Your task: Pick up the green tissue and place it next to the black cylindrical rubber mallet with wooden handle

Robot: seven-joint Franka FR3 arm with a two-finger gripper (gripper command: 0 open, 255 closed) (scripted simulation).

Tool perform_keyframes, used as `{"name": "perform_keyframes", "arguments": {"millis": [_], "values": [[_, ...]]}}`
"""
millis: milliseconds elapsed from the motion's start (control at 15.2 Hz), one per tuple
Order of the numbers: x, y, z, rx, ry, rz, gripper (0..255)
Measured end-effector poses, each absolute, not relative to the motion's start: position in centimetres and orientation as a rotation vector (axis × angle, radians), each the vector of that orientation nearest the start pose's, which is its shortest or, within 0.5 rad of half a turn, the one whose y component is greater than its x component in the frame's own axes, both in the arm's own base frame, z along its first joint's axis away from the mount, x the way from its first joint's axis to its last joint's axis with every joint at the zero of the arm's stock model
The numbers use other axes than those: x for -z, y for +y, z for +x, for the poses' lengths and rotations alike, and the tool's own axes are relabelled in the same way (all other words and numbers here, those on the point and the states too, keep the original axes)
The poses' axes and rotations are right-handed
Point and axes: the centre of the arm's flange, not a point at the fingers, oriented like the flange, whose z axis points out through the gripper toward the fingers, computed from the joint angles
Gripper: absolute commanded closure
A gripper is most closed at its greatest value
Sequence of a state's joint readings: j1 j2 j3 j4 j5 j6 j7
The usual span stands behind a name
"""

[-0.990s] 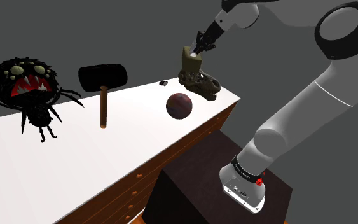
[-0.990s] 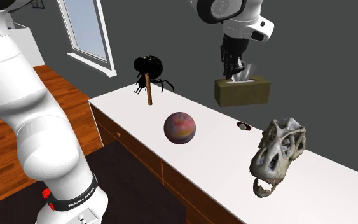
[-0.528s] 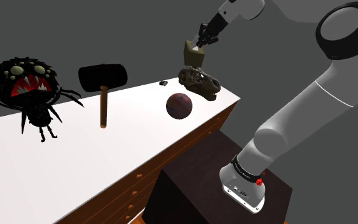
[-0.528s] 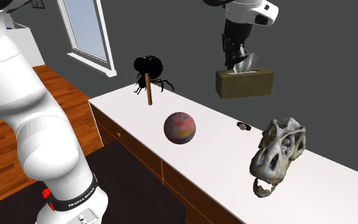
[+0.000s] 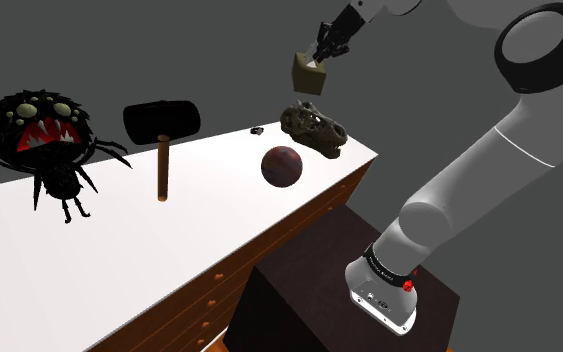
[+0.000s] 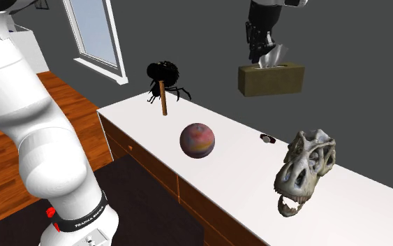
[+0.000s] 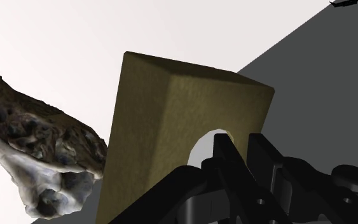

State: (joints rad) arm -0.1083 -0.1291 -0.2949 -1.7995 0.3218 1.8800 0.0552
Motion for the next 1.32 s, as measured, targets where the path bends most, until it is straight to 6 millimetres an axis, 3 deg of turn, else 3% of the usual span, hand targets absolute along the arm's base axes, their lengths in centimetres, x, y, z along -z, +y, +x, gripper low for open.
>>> {"name": "perform_keyframes", "arguments": {"millis": [726, 990, 1320], "values": [[-67.3, -20.1, 50.4, 0.368, 0.731, -2.709, 255], [-67.8, -16.4, 49.3, 0.367, 0.73, -2.708, 255], [-67.7, -9.9, 46.9, 0.367, 0.729, -2.709, 255]]}}
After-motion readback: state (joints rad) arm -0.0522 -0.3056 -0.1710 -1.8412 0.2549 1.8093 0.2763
